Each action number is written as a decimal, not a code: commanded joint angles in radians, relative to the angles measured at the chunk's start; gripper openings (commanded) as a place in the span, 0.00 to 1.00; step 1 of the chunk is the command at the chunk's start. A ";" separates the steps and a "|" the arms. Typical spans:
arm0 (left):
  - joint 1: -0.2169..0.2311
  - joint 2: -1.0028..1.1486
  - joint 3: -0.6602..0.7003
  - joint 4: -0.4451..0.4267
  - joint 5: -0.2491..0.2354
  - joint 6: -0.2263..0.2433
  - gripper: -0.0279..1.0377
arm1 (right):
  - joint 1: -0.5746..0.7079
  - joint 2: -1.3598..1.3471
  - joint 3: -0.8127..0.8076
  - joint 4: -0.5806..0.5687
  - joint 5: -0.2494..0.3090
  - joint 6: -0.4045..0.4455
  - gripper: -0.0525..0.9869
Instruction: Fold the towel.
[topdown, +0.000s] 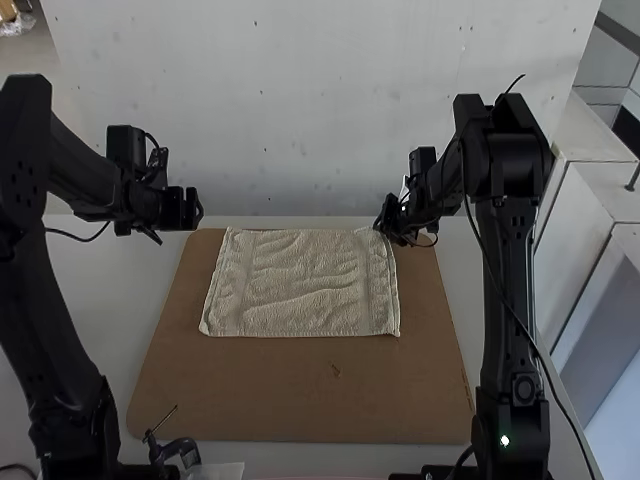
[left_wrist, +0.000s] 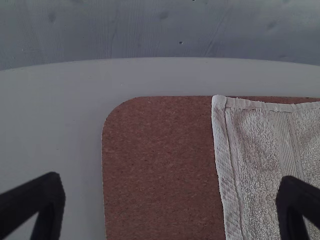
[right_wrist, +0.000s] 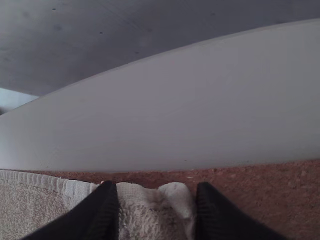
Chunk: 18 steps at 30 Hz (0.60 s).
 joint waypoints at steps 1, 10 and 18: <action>0.006 0.019 0.003 0.017 0.017 0.012 0.91 | 0.021 0.025 -0.004 -0.005 -0.018 0.019 0.34; 0.008 0.034 0.003 0.034 0.018 0.012 0.91 | -0.001 0.020 -0.024 0.026 -0.016 0.016 0.07; 0.009 0.045 0.006 0.045 0.018 0.012 0.91 | -0.025 -0.033 -0.062 0.028 -0.016 0.005 0.07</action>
